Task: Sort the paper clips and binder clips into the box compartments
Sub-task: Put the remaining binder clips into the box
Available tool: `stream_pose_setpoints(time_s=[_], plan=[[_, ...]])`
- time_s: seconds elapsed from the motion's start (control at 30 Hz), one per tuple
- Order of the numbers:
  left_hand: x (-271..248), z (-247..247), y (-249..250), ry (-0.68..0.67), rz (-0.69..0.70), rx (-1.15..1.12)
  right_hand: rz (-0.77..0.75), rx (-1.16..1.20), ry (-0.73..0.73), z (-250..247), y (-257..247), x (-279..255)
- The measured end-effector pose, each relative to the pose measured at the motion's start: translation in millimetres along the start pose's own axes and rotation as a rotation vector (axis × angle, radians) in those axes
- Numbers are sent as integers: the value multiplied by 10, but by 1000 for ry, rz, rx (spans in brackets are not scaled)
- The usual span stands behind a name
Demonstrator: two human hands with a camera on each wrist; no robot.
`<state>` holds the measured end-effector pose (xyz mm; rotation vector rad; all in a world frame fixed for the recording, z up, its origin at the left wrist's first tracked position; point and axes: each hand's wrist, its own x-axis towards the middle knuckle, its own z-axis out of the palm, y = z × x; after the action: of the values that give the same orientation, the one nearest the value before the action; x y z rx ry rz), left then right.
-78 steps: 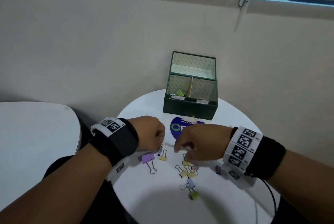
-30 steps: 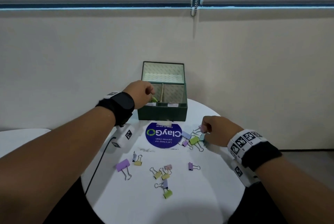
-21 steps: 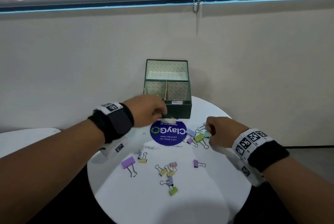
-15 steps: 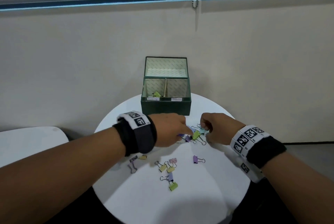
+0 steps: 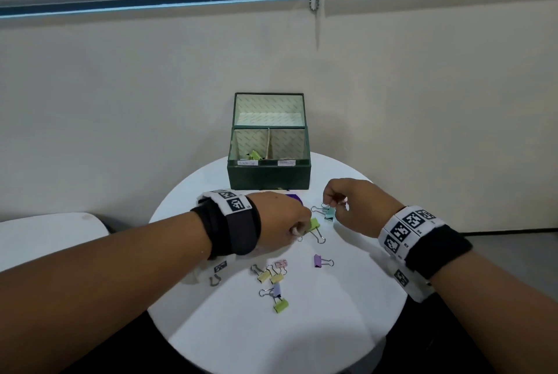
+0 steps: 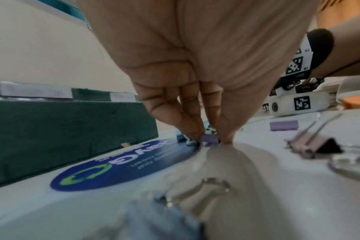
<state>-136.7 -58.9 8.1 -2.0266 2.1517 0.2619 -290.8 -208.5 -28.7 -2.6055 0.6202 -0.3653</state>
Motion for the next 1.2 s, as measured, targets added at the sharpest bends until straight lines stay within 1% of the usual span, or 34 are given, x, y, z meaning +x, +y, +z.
stream_pose_setpoints(time_s=[0.13,0.2,0.27,0.4,0.5,0.6,0.73,0.83,0.9,0.97,1.03,1.07,1.13,1.2], plan=[[-166,-146,-124,-17,-78,-113,-25,-54,-116,42,-96,8],[-260,-219,-199,-40,-123,-226,6,-61,-197,19,-132,3],[-353,-242,-258,-93,-157,-302,39,-40,-283,-16,-171,-18],[-530,-180,-292,-166,-146,-289,52,-45,-358,-20,-285,-99],[-627,-34,-248,-222,-111,-190,73,-92,-431,-9,-344,-150],[-650,139,-226,-203,-98,-43,29,-125,-422,18,-329,-152],[-644,221,-205,-152,-35,-19,-27,-112,-402,39,-338,-159],[-656,236,-229,-161,37,14,-26,-79,-390,44,-337,-169],[-666,196,-316,-164,53,7,-25,-61,-367,43,-331,-167],[-656,65,-448,-116,46,-90,-19,-61,-351,27,-336,-172],[-604,-145,-649,-21,-12,-186,-13,-57,-333,14,-350,-169],[-555,-272,-759,52,-63,-219,-12,-56,-326,12,-357,-167],[-414,-503,-995,235,-206,-284,-3,-59,-318,19,-362,-166],[-270,-661,-1203,381,-347,-349,0,-58,-314,27,-359,-157]])
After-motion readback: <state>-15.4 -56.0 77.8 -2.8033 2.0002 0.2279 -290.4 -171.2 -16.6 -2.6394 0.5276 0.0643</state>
